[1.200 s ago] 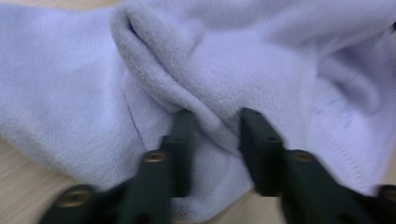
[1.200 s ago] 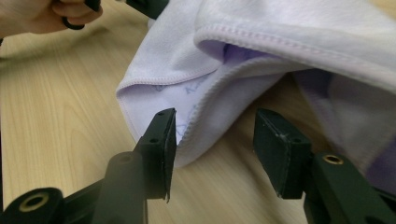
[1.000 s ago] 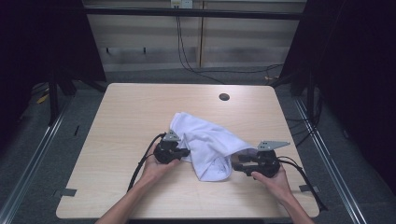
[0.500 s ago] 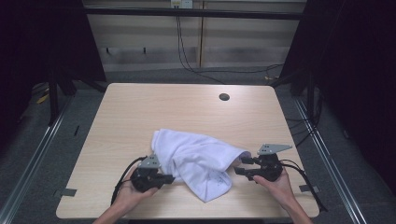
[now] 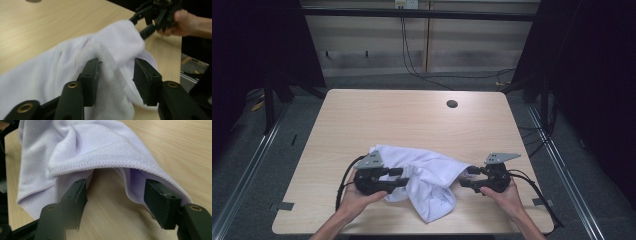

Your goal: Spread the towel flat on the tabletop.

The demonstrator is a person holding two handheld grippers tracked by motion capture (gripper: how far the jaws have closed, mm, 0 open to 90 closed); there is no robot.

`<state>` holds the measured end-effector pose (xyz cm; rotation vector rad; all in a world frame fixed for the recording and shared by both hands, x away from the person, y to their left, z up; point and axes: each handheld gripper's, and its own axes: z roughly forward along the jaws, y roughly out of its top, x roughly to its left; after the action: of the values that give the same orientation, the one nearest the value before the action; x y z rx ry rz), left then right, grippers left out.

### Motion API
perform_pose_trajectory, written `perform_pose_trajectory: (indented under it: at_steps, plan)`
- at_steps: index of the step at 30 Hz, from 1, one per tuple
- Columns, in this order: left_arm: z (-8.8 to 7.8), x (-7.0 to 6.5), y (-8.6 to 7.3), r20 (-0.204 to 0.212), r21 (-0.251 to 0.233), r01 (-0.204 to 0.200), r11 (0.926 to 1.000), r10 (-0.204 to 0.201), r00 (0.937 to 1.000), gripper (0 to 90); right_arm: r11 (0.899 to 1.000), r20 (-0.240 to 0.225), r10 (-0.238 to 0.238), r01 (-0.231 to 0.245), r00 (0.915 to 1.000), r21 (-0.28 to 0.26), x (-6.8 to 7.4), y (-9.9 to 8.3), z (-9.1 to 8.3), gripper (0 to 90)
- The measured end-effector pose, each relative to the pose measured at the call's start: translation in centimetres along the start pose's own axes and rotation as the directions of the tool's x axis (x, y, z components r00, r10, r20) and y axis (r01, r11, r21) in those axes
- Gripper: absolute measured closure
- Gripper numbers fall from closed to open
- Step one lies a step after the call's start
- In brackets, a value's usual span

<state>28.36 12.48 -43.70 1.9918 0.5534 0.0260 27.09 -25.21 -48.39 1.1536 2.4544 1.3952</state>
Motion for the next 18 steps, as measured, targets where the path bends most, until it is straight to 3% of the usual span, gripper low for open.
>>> perform_pose_trajectory:
  at_steps: [1, 6, 9, 11, 15, 17, 18]
  plan:
    - [0.7, -0.1, 0.5, 0.018, -0.002, 0.007, 1.0, -0.007, 0.9998, 52.6, 1.0, 0.005, -0.001, 0.001, 1.0, 0.002, 0.1, 0.1, 0.1, 35.2]
    - [2.7, -0.7, 1.8, 0.019, -0.02, 0.022, 0.9996, -0.022, 0.9996, 47.8, 0.999, -0.014, -0.035, 0.035, 0.9993, -0.012, 0.8, 0.5, 0.4, 36.2]
    - [3.5, -1.3, 2.1, 0.027, 0.021, -0.033, 0.9992, 0.033, 0.9991, 48.3, 0.999, -0.038, -0.046, 0.046, 0.9982, -0.005, 1.2, 0.4, 0.6, 34.8]
    - [4.2, -1.4, 2.1, 0.058, 0.037, -0.038, 0.9986, 0.036, 0.9976, 47.4, 0.999, -0.058, -0.047, 0.047, 0.9972, 0.008, 1.5, 0.2, 1.0, 33.1]
    - [5.3, -1.4, 1.6, 0.059, 0.078, -0.058, 0.9952, 0.053, 0.9968, 46.9, 0.998, -0.083, -0.062, 0.063, 0.9946, 0.018, 2.0, 0.2, 1.3, 30.2]
    - [5.9, -1.4, 1.3, 0.064, 0.095, -0.082, 0.9921, 0.076, 0.995, 47.8, 0.998, -0.109, -0.067, 0.069, 0.9917, 0.013, 2.6, 0.3, 1.5, 29.8]
    - [6.7, -1.3, 0.9, 0.062, 0.115, -0.114, 0.9869, 0.107, 0.9923, 47.6, 0.997, -0.126, -0.076, 0.079, 0.9891, 0.021, 3.1, 0.3, 1.9, 28.0]
